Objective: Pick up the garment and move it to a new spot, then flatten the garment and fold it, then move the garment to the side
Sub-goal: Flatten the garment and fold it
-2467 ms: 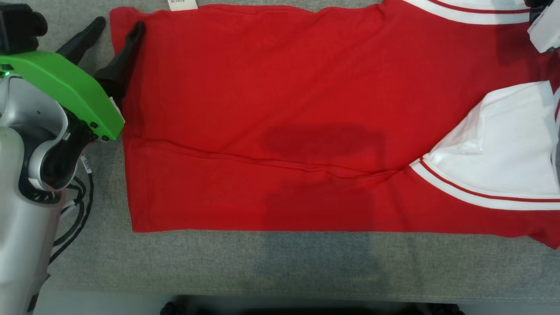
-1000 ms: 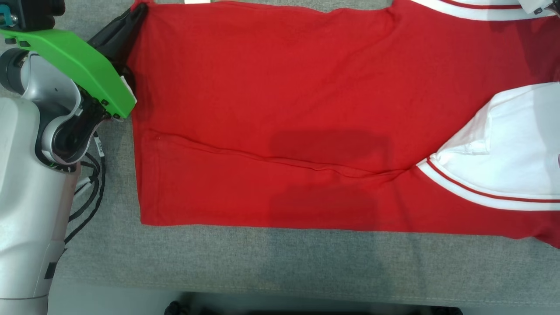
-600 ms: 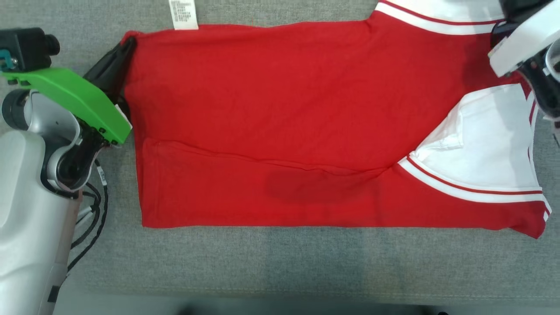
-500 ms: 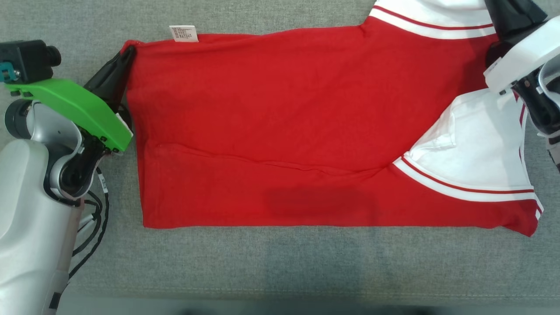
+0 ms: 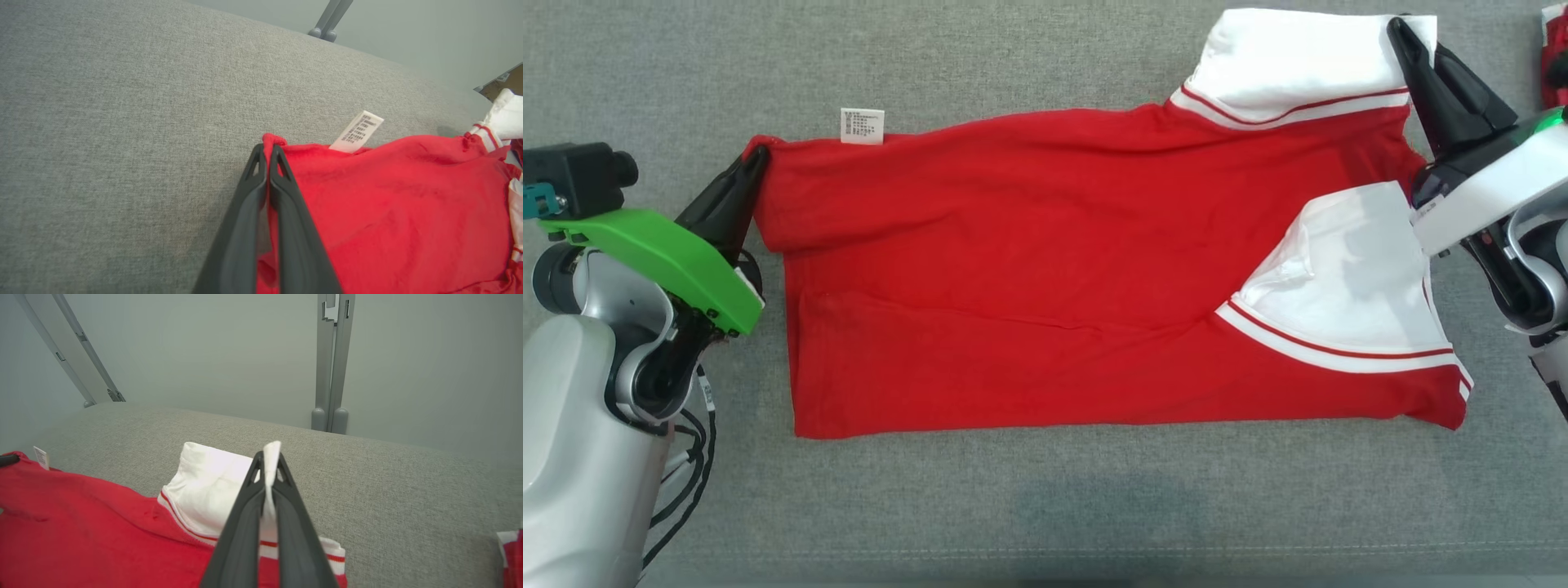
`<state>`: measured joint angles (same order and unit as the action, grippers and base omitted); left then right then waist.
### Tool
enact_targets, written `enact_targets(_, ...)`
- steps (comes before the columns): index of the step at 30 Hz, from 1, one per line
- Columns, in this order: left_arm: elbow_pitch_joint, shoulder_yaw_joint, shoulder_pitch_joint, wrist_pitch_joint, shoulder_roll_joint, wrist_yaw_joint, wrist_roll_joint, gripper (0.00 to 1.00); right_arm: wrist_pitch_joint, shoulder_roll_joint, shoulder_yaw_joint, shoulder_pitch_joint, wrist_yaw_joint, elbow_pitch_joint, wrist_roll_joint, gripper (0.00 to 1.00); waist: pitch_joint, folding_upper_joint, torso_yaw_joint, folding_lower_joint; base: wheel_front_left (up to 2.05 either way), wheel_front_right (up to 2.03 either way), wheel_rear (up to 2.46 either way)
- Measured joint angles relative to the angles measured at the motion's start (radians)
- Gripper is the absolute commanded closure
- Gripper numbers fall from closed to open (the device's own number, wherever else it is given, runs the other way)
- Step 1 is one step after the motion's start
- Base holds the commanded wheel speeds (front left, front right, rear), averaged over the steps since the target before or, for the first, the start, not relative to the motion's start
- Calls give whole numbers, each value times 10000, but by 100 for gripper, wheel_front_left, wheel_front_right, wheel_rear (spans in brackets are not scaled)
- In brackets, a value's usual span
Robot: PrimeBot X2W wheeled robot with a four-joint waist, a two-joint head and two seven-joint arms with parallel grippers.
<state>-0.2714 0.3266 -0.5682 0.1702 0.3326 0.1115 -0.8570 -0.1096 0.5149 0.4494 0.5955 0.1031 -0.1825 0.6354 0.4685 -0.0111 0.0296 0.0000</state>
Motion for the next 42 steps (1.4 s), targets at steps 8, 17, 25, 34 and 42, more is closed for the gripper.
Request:
enact_targets(8,249,-6,239,-29,130,17,-40,100,-307,328,-314,-472,-257,510,82,100,-255,0,-231,0,0,0,0)
enact_targets(17,453,-10,330,-144,174,25,-48,100,-395,472,-309,-960,-345,888,81,100,-351,0,-275,0,0,0,0)
enact_targets(25,579,-17,407,-219,307,27,-69,100,-391,539,-314,-1122,-422,1127,81,100,-369,0,-292,0,0,0,0)
enact_targets(34,627,-19,407,-219,320,27,-69,100,-393,587,-295,-1116,-422,1434,63,100,-339,0,-333,0,0,0,0)
enact_targets(42,679,-61,454,-439,337,27,-92,100,-410,825,-318,-1146,-435,1572,-44,100,-375,0,-345,0,0,0,0)
